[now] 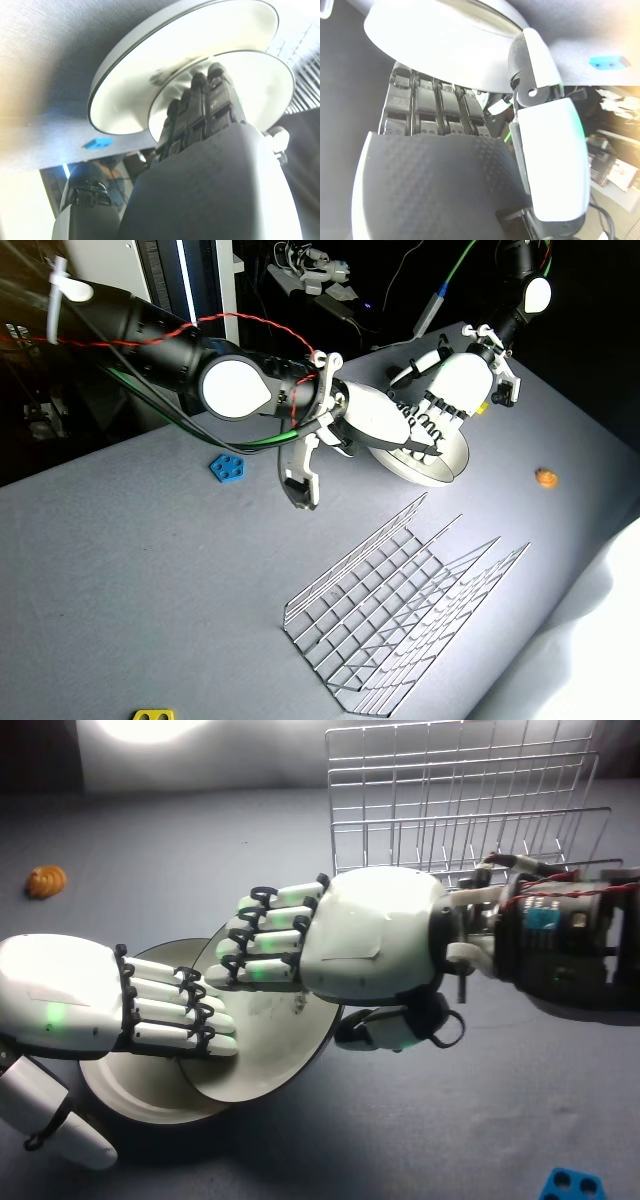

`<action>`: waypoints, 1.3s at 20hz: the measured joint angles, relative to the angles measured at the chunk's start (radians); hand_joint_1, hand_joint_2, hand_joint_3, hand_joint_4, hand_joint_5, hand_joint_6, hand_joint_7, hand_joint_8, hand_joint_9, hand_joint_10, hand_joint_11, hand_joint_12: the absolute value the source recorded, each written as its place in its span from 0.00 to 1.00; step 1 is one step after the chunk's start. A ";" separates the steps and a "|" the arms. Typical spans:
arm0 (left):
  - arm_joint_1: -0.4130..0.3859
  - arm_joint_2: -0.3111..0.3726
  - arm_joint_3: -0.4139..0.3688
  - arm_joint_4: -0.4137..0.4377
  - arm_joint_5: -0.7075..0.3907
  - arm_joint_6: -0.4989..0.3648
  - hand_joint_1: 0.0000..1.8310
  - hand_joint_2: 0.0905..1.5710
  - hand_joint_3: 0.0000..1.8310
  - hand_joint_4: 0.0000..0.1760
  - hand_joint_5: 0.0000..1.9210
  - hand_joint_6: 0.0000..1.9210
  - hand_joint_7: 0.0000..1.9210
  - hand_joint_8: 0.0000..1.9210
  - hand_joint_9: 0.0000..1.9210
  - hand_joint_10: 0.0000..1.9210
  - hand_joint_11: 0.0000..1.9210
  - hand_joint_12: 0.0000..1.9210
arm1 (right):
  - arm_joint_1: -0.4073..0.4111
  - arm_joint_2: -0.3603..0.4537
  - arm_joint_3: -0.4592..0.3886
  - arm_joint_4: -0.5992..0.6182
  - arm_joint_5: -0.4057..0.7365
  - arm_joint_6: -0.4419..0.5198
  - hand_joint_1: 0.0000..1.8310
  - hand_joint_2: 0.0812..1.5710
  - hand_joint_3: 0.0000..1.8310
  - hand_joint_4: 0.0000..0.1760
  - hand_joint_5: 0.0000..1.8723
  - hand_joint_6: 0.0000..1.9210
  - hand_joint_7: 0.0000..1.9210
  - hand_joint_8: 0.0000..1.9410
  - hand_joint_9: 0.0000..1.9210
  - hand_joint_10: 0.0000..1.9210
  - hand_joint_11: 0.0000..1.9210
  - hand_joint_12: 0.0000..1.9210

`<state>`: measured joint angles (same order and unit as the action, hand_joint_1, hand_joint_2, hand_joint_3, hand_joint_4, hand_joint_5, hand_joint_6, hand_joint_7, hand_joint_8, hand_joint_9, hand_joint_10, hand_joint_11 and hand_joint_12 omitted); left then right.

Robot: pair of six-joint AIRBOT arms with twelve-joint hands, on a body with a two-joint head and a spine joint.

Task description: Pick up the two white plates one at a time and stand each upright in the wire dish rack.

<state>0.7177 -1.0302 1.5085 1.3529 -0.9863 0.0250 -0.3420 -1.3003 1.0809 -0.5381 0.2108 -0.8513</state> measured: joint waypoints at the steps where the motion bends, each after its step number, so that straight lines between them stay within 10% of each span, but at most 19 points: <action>1: 0.000 0.000 0.000 0.000 0.000 0.000 0.00 0.68 0.00 0.00 0.00 0.00 0.00 0.00 0.00 0.00 0.00 0.00 | 0.000 -0.013 0.010 0.000 0.000 -0.016 0.49 0.76 0.00 0.00 0.00 0.00 0.00 0.00 0.00 0.00 0.00 0.00; 3: 0.001 0.000 0.000 -0.002 0.000 0.000 0.00 0.68 0.00 0.00 0.00 0.00 0.00 0.00 0.00 0.00 0.00 0.00 | -0.007 -0.030 0.023 -0.001 0.008 -0.039 0.53 0.75 0.00 0.00 0.00 0.00 0.00 0.00 0.00 0.00 0.01 0.00; 7: 0.001 -0.001 0.000 -0.003 0.000 0.000 0.00 0.69 0.00 0.00 0.00 0.00 0.01 0.00 0.01 0.00 0.00 0.00 | -0.032 -0.068 0.061 0.000 0.038 -0.070 0.56 0.72 0.00 0.00 0.12 0.04 0.14 0.04 0.15 0.06 0.00 0.67; 9: 0.001 -0.001 0.001 -0.003 0.000 0.000 0.00 0.69 0.00 0.00 0.00 0.00 0.00 0.00 0.00 0.00 0.00 0.00 | -0.037 -0.080 0.084 0.000 0.045 -0.071 0.54 0.73 0.00 0.00 0.22 0.04 0.25 0.02 0.20 0.16 0.00 0.80; 11: 0.001 -0.001 0.002 -0.003 -0.001 0.000 0.00 0.69 0.00 0.00 0.00 0.00 0.02 0.01 0.02 0.01 0.02 0.01 | -0.037 -0.083 0.102 0.001 0.056 -0.072 0.55 0.72 0.00 0.00 0.29 0.06 0.31 0.03 0.25 0.22 0.06 0.82; 12: 0.001 -0.002 0.005 -0.003 -0.001 0.000 0.00 0.69 0.00 0.00 0.00 0.00 0.02 0.01 0.02 0.01 0.01 0.00 | -0.037 -0.083 0.106 0.003 0.071 -0.072 0.60 0.75 0.01 0.00 0.41 0.54 0.46 0.06 0.35 0.32 0.21 0.79; 13: 0.001 -0.002 0.005 -0.003 -0.001 0.000 0.00 0.69 0.00 0.00 0.00 0.00 0.02 0.00 0.02 0.00 0.00 0.00 | -0.037 -0.086 0.106 0.002 0.090 -0.081 0.63 0.75 0.00 0.00 0.44 0.65 0.44 0.48 0.40 0.35 0.27 0.79; 17: 0.003 -0.002 0.010 0.000 0.000 -0.004 0.00 0.69 0.00 0.00 0.00 0.00 0.01 0.00 0.01 0.00 0.00 0.00 | -0.037 -0.086 0.106 -0.012 0.123 -0.089 0.64 0.76 0.00 0.03 0.44 0.70 0.41 0.62 0.46 0.39 0.38 0.75; 26: -0.097 0.022 0.002 0.024 0.015 -0.116 0.00 0.68 0.00 0.00 0.02 0.01 0.03 0.01 0.02 0.00 0.01 0.01 | -0.029 -0.086 0.106 0.010 0.129 -0.078 0.66 0.71 0.00 0.15 0.49 0.58 0.50 0.52 0.56 0.28 0.42 0.65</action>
<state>0.6209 -1.0080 1.5101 1.3773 -0.9714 -0.0906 -0.3706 -1.3861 1.1866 -0.5278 0.3393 -0.9291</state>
